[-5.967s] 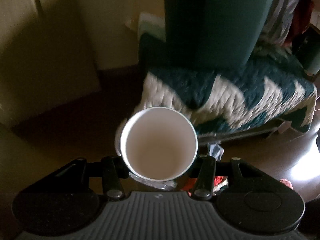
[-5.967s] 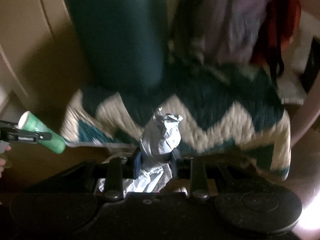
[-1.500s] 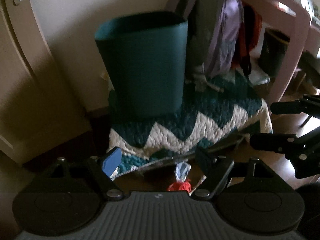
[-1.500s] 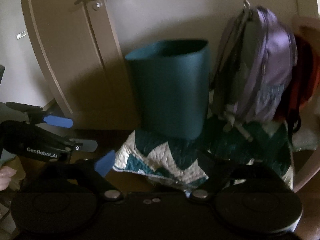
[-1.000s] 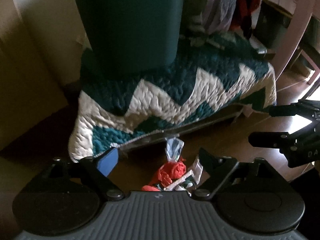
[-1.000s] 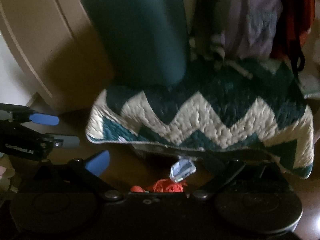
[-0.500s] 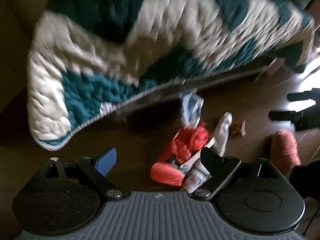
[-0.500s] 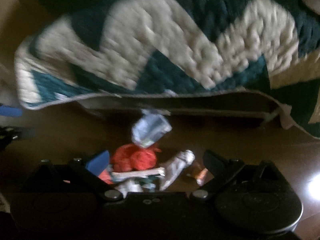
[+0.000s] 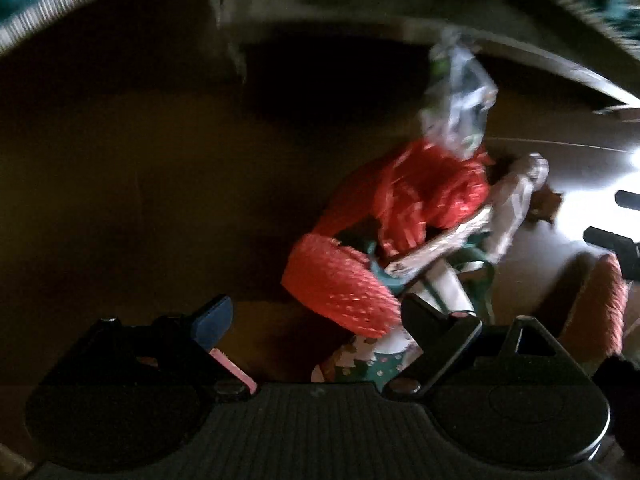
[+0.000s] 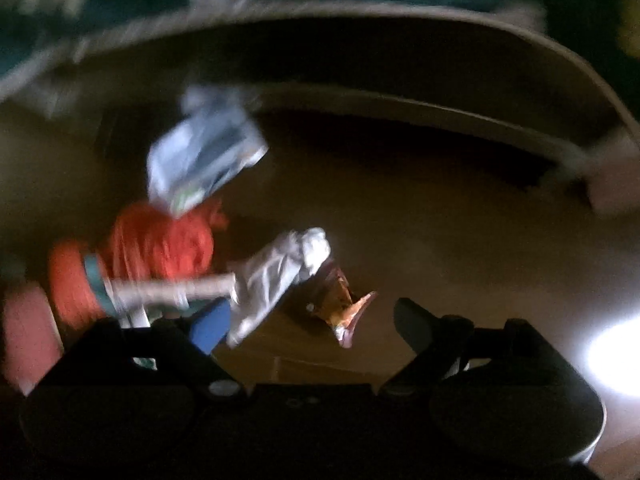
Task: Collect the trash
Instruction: 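Grasp the red mesh sleeve with the left gripper while the right gripper grasps the snack wrapper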
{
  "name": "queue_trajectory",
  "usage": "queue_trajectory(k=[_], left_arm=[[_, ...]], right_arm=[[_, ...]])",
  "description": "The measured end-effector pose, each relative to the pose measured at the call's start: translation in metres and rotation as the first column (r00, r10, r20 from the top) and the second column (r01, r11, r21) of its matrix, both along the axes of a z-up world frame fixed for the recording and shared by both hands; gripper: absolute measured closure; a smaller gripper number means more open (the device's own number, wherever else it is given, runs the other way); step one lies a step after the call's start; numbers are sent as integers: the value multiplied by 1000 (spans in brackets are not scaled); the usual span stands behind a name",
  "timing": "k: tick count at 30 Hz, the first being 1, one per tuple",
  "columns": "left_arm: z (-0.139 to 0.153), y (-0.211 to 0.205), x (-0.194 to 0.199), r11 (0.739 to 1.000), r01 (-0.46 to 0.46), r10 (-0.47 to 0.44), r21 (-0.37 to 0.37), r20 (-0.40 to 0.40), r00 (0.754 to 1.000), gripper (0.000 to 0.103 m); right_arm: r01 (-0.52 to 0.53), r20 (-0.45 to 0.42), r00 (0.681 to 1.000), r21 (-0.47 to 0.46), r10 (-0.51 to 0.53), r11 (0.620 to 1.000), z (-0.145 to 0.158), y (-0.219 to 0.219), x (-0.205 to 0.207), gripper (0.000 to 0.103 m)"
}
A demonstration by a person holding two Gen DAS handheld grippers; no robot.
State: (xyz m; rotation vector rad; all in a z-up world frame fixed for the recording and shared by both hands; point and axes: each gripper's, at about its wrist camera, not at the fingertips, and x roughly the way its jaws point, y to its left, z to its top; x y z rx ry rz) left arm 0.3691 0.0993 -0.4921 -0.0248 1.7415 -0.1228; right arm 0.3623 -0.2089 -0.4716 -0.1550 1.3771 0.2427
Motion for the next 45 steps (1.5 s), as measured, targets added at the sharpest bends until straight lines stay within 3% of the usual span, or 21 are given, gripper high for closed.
queue_trajectory(k=[2,5,8,11,15,19,20,22,24,26,32,35,39,45], left_arm=[[-15,3,0,999,-42,42,7,-29,999,11],[-33,11,0,993,-121,122,16,-66,990,11],[-53,22,-3,976,-219,219,14,-125,968,11],[-67,30,-6,957,-290,282,-15,-177,943,11],[-81,33,-12,944,-328,312,-32,-239,920,11],[-89,30,-17,940,-339,318,-44,-246,915,12],[-89,30,-17,939,-339,318,-50,-243,917,17],[-87,32,-17,937,-342,315,-70,-250,915,31],[-87,35,-18,922,-373,336,-99,-271,902,52],[-89,33,-20,919,-380,342,-101,-270,900,61],[-72,32,-20,929,-346,312,-133,-226,923,88],[-58,34,-21,942,-310,285,-126,-180,941,91],[-43,39,-20,943,-312,292,-120,-159,943,92],[-2,45,-22,942,-298,285,-153,-102,953,92]], right_arm=[[-88,-20,996,-19,88,996,-15,5,0,16],[-139,-36,990,-40,138,989,-34,10,7,18],[-213,-50,976,-66,210,975,-50,15,12,21],[-353,-53,935,-105,350,930,-63,28,10,22],[-538,-80,843,-145,532,830,-75,44,1,23],[-596,-115,803,-165,585,786,-86,48,-6,30],[-600,-120,800,-166,588,783,-88,47,-7,35],[-602,-128,798,-175,589,779,-91,47,-8,43],[-604,-133,797,-181,589,776,-93,45,-10,54],[-607,-136,795,-186,591,773,-94,44,-12,62],[-617,-138,786,-225,602,754,-95,44,-21,69],[-599,-139,801,-216,583,771,-89,45,-22,72],[-551,-126,834,-192,537,812,-71,40,-23,74],[-427,-88,904,-140,418,894,-15,26,-20,74]])
